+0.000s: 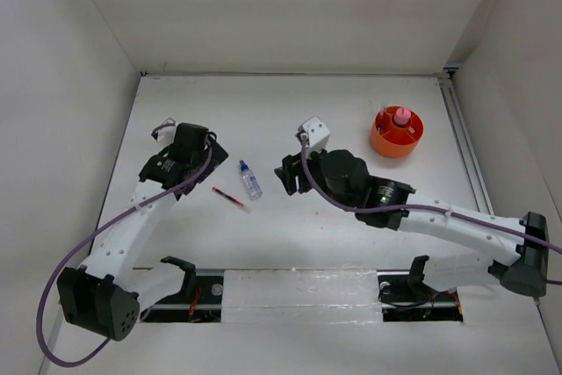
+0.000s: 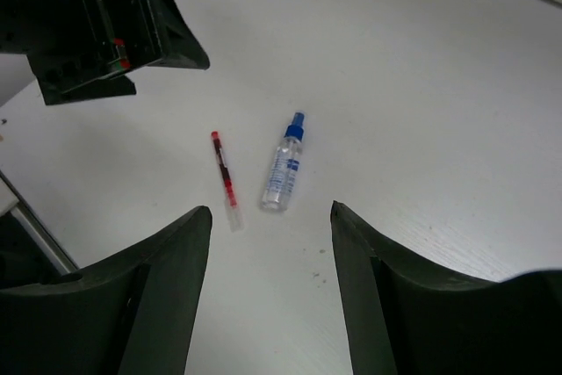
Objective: Sort the stationery into containers
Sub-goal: Pick up the pen from the center of the board.
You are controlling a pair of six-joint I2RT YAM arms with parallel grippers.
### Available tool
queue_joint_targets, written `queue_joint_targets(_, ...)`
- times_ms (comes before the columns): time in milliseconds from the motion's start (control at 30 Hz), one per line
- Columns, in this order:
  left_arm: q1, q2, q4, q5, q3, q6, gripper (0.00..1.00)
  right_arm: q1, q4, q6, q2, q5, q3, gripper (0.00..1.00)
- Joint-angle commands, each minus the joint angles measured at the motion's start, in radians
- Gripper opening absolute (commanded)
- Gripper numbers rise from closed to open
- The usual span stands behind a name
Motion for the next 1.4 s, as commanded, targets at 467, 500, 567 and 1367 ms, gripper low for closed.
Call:
queue_joint_targets(467,0.003,0.238,0.12,0.027,-0.167,-0.296,0.89,0.004,-0.012,0.078,-0.27,0.031,-0.16,0.63)
queue_joint_targets(500,0.003,0.26,0.12,0.027,-0.167,-0.296,0.89,0.004,-0.012,0.078,-0.27,0.021,-0.16,0.63)
queue_joint_targets(567,0.003,0.298,0.12,0.027,-0.139,-0.296,0.89,0.004,-0.012,0.069,-0.27,0.021,-0.16,0.63)
queue_joint_targets(1367,0.003,0.598,0.023,0.011,-0.066,-0.368,0.33,0.004,0.038,0.04,-0.373,-0.019,-0.231,0.62)
